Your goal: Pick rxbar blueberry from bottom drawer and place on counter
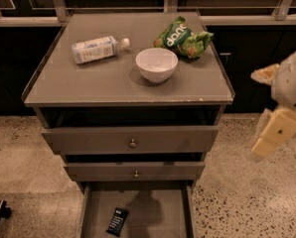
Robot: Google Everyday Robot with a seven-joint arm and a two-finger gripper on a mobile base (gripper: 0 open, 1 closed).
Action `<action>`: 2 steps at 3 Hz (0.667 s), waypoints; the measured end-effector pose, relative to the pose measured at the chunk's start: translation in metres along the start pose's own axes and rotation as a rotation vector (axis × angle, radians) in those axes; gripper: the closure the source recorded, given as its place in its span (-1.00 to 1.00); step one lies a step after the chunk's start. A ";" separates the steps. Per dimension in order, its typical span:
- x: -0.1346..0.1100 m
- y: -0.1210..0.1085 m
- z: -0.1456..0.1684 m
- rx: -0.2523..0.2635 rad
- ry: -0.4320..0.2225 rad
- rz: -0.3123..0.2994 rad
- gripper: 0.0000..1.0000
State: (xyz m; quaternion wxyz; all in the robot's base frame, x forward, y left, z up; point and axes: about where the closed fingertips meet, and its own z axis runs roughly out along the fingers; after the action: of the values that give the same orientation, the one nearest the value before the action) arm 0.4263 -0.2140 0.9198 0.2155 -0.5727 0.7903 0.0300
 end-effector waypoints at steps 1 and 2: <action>0.023 0.036 0.051 -0.035 -0.148 0.127 -1.00; 0.032 0.061 0.138 -0.128 -0.255 0.232 -1.00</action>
Offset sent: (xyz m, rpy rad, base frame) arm -0.0021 0.0773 -0.2695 0.5325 0.2157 -0.1218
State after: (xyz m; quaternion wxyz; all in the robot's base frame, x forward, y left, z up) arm 0.4047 -0.1812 0.7704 0.2723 -0.4820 0.8137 0.1775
